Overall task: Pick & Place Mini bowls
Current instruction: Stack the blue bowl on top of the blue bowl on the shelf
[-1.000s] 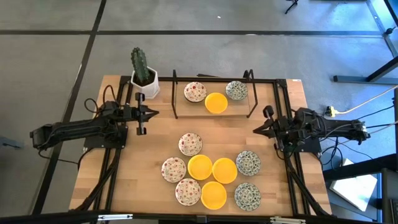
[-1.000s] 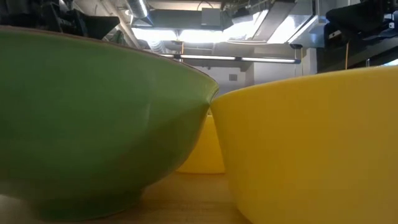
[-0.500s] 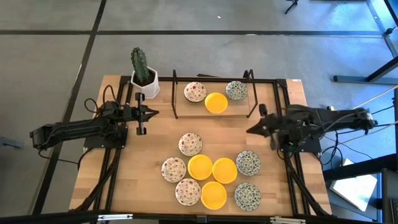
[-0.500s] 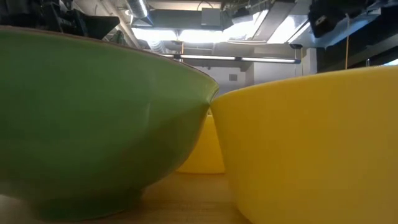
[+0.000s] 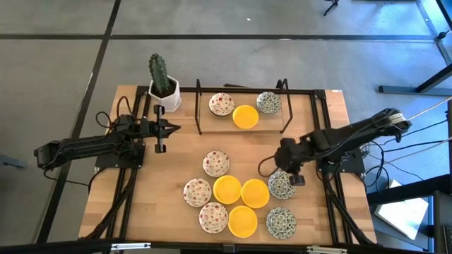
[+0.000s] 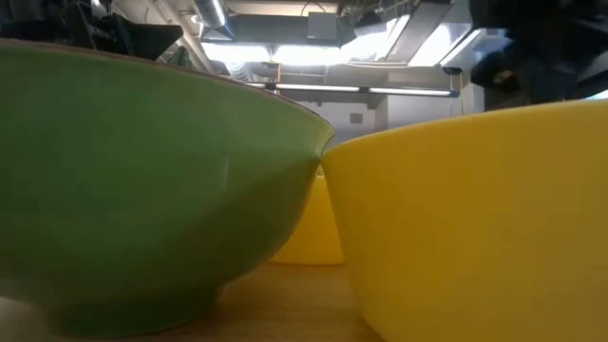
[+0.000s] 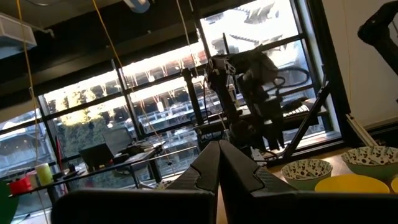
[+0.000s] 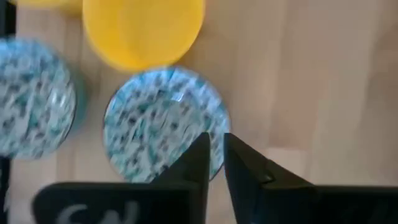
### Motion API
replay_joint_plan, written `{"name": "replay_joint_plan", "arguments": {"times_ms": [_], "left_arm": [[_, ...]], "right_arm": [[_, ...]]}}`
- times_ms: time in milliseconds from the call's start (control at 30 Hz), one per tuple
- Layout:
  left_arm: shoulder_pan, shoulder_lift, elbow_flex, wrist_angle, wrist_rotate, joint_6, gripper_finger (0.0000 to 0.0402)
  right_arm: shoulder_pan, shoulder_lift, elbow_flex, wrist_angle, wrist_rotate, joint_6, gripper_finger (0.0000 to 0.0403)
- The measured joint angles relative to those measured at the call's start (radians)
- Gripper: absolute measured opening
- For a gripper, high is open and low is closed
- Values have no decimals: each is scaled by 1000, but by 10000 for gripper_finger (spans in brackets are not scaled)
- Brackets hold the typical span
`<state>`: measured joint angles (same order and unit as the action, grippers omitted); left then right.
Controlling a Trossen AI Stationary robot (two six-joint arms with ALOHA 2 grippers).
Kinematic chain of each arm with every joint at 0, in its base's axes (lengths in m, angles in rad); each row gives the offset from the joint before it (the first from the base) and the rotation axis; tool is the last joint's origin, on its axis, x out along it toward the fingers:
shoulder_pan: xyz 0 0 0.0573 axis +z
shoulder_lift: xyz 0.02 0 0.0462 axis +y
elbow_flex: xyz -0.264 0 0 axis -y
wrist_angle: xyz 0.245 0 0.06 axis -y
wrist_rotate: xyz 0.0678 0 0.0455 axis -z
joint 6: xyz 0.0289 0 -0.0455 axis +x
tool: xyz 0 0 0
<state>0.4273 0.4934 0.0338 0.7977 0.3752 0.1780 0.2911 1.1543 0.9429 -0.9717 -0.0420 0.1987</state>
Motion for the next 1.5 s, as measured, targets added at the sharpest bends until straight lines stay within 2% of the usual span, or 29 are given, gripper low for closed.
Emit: {"name": "replay_joint_plan", "arguments": {"times_ms": [167, 333, 500, 1500], "left_arm": [[0, 0, 0, 0, 0, 0, 6], [0, 0, 0, 0, 0, 0, 1], [0, 0, 0, -1, 0, 0, 6], [0, 0, 0, -1, 0, 0, 7]], "right_arm": [[27, 76, 0, -15, 5, 3, 115], [34, 134, 0, -5, 75, -28, 176], [34, 188, 0, 1, 77, -53, 210], [34, 391, -1, 62, 78, -102, 216]]}}
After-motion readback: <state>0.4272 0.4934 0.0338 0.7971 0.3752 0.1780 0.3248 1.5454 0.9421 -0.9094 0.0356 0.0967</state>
